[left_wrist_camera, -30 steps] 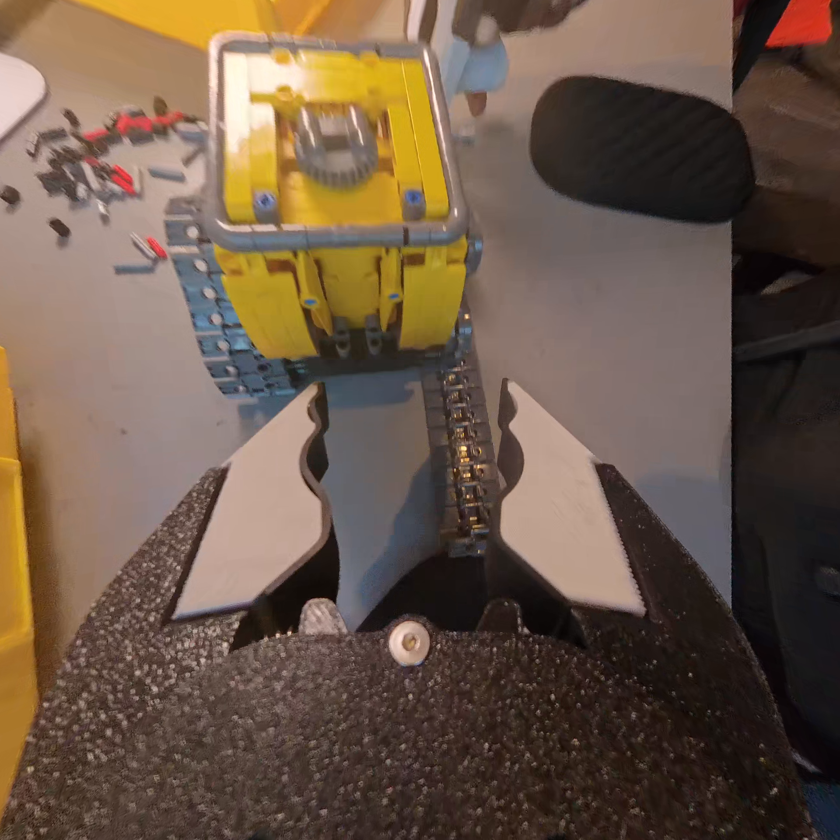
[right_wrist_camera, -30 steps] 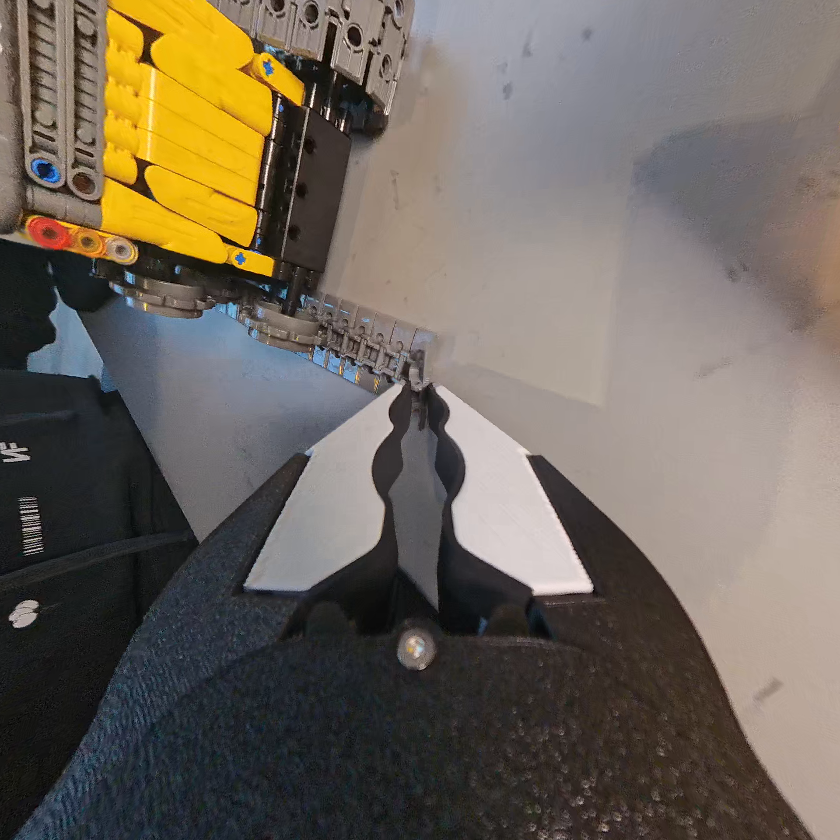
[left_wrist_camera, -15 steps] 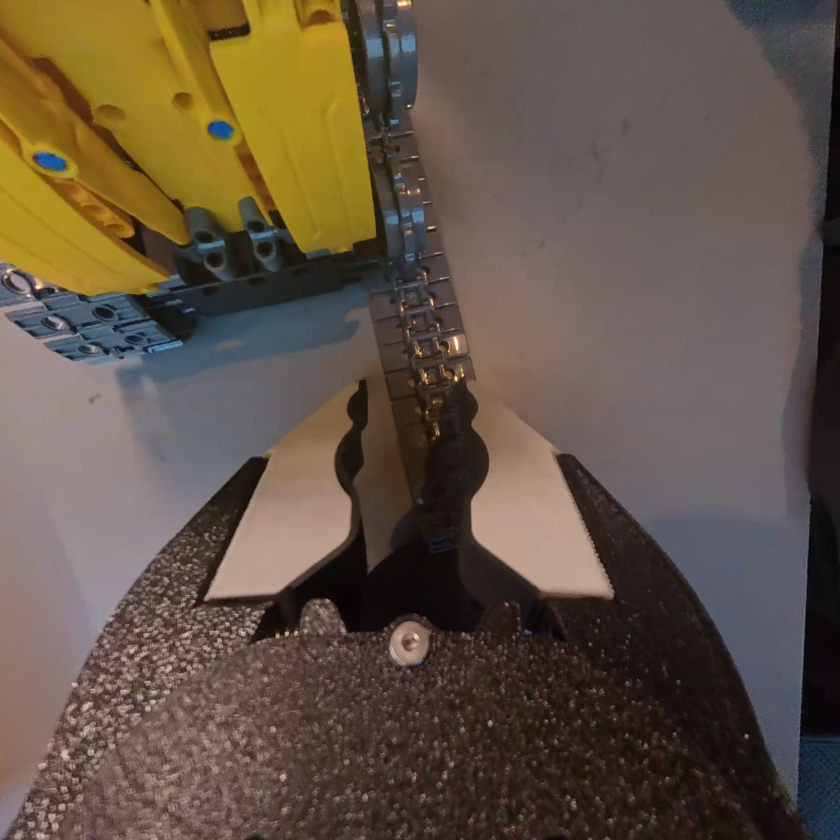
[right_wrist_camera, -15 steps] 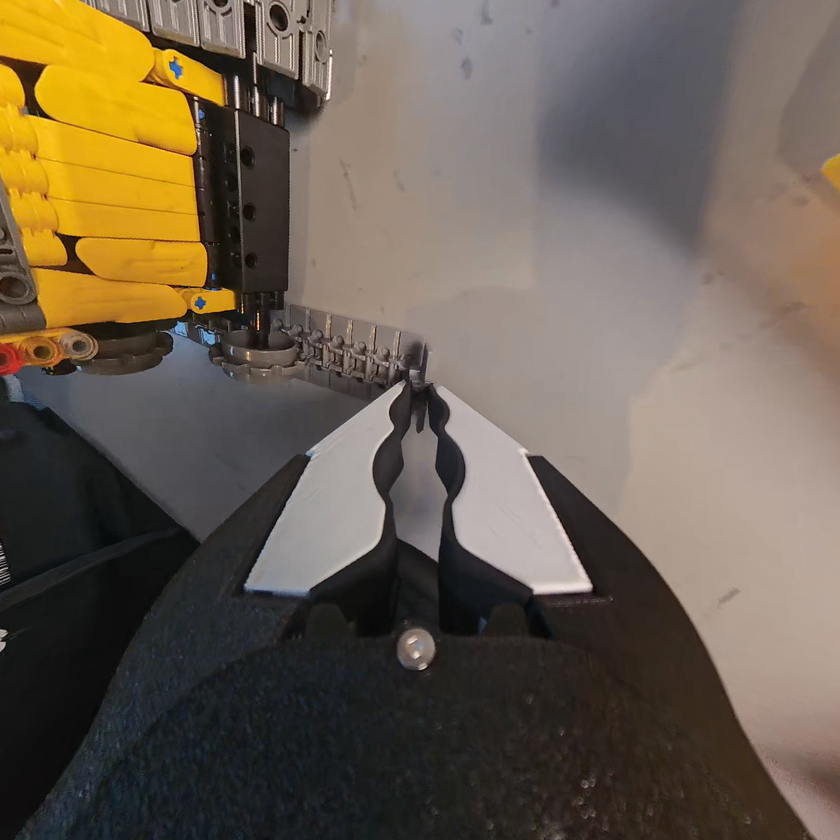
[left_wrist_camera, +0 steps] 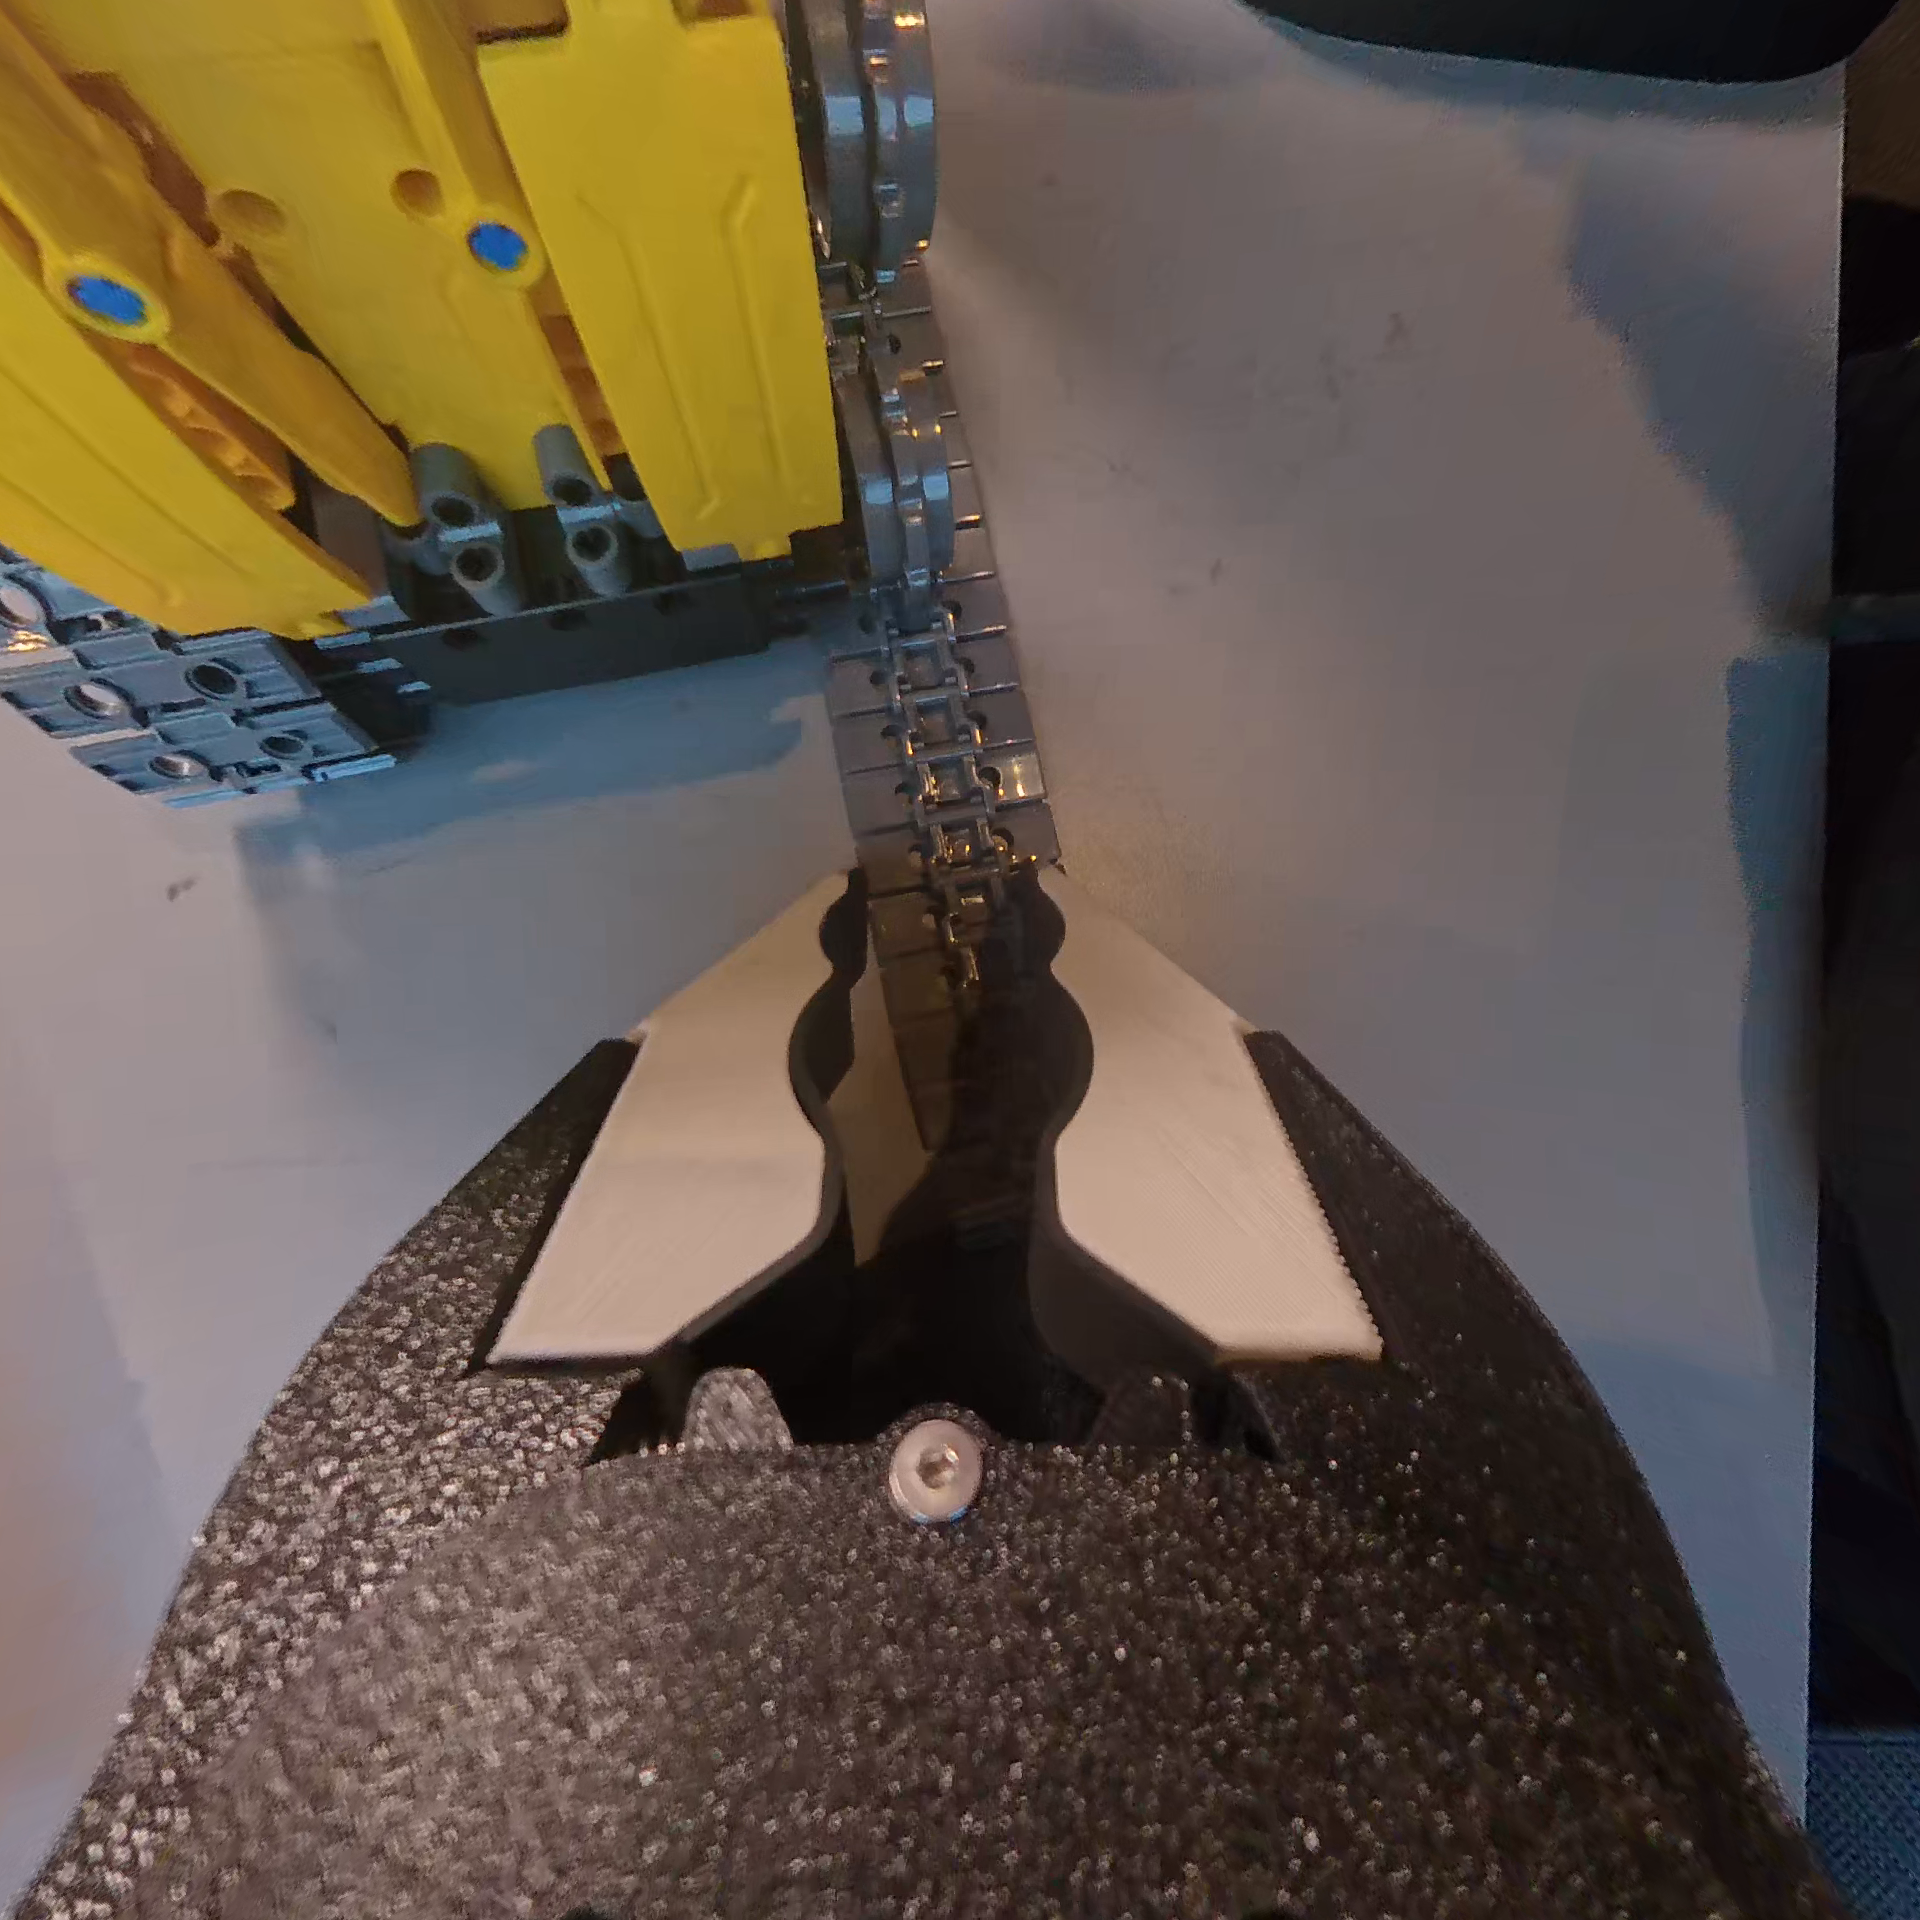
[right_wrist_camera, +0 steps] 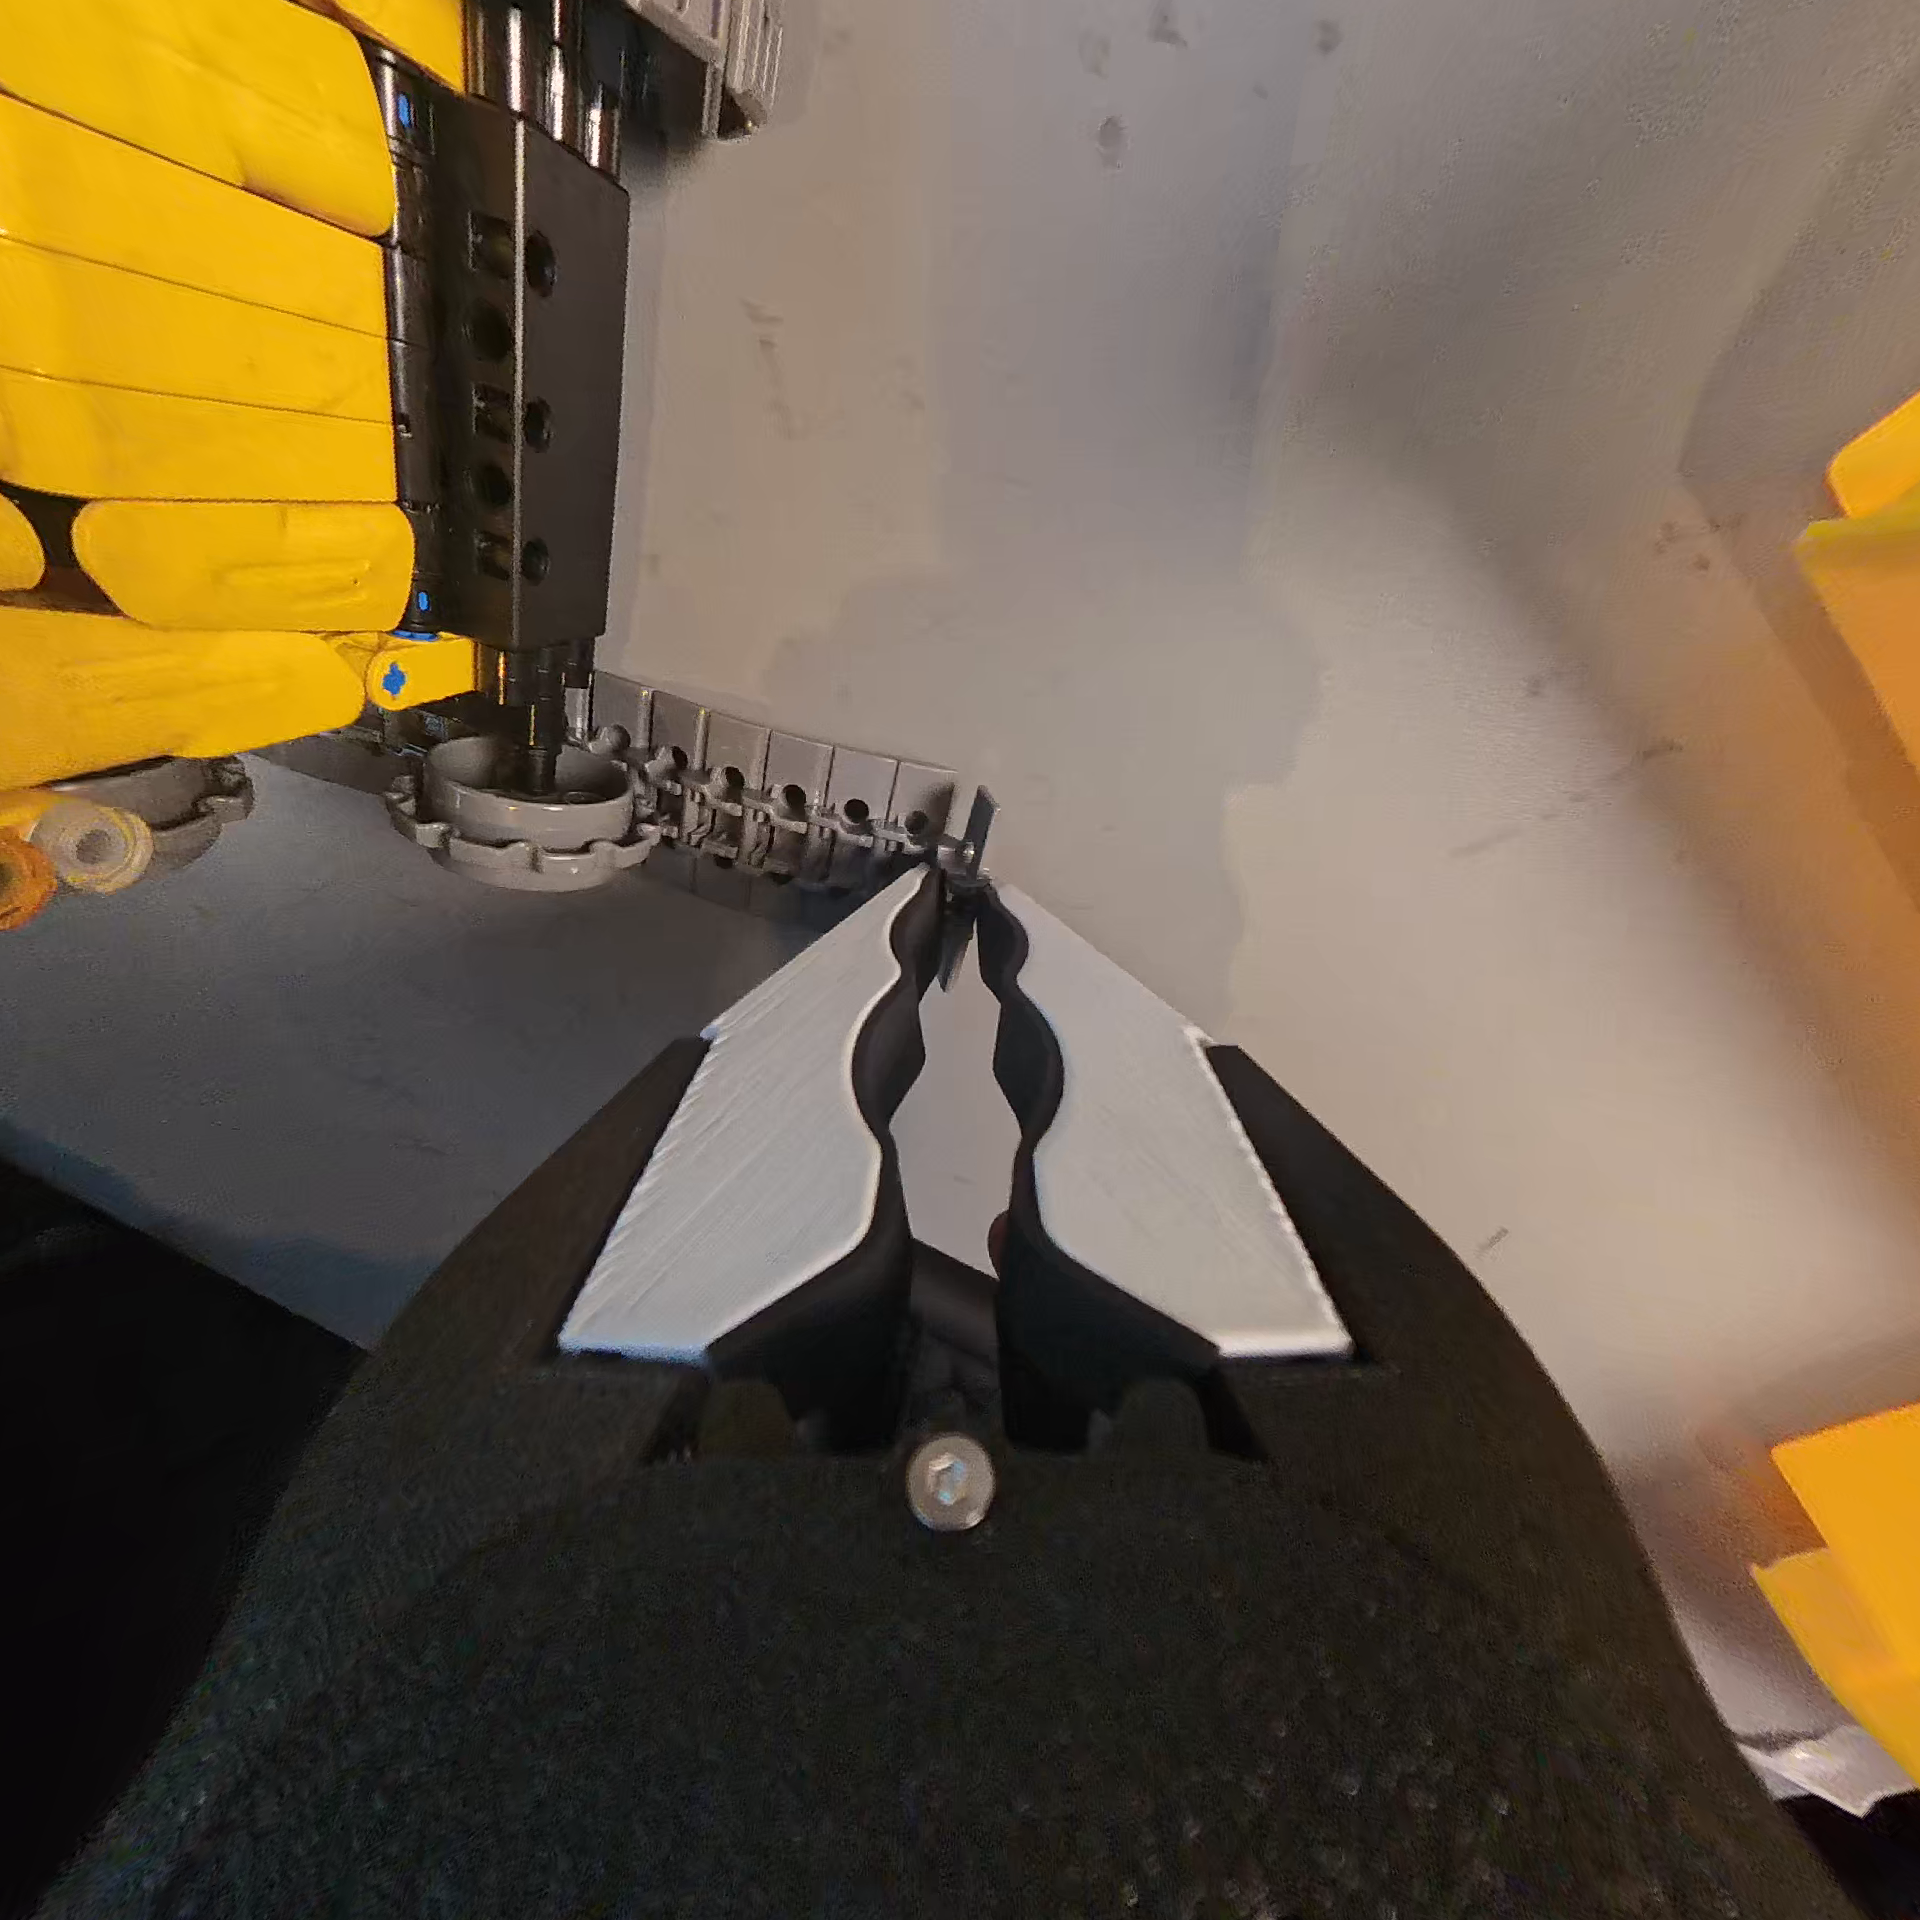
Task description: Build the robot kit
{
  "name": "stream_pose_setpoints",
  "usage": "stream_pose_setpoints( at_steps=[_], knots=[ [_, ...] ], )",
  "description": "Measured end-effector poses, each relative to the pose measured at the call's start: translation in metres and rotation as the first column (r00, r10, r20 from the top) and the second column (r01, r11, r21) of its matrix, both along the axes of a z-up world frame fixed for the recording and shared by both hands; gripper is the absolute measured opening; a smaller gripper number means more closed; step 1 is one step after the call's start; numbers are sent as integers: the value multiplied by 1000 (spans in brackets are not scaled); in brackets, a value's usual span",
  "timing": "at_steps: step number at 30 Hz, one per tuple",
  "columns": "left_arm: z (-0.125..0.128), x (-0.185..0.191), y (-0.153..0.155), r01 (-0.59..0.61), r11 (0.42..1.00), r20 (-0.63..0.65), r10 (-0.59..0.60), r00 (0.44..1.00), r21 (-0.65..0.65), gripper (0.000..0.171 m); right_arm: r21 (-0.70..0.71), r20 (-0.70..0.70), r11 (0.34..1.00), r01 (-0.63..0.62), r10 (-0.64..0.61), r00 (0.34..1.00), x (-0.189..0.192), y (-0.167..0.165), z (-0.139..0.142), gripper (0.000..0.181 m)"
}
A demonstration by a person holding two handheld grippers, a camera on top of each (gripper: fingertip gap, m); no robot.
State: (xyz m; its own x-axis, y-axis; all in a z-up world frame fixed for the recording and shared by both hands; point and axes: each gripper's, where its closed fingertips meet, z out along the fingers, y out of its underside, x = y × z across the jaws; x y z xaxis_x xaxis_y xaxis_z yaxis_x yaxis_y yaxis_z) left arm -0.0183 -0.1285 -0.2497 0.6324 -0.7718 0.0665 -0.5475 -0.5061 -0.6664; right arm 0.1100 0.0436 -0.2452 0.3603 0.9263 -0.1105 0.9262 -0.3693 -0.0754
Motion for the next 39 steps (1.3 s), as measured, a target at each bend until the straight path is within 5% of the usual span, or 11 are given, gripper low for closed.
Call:
stream_pose_setpoints(
  at_steps=[17, 21, 24, 28, 35, 39],
  knots=[
    [0, 0, -1, -5, 1000, 5, 5, 1000, -8, 28, -43, -276, 988, 150, -156, 948, 2, 4, -1, 15],
    [0, 0, -1, -5, 1000, 9, 5, 1000, -13, 28, -252, -471, 948, 194, -295, 831, 3, 5, 24, 34],
    [0, 0, 0, -4, 1000, 12, 5, 1000, -17, 28, -222, -503, 964, 149, -244, 829, 7, 0, 19, 25],
    [0, -1, 0, -9, 1000, 16, 9, 1000, -22, 28, -433, -525, 893, 119, -357, 773, 7, -6, 25, 34],
    [0, -1, 0, -6, 1000, 23, 7, 1000, -28, 28, -540, -568, 841, -28, -340, 750, 12, -7, 38, 52],
    [0, -1, -1, -6, 1000, 27, 6, 1000, -29, 28, -317, -623, 944, -90, -136, 771, 12, -1, 35, 40]
  ],
)
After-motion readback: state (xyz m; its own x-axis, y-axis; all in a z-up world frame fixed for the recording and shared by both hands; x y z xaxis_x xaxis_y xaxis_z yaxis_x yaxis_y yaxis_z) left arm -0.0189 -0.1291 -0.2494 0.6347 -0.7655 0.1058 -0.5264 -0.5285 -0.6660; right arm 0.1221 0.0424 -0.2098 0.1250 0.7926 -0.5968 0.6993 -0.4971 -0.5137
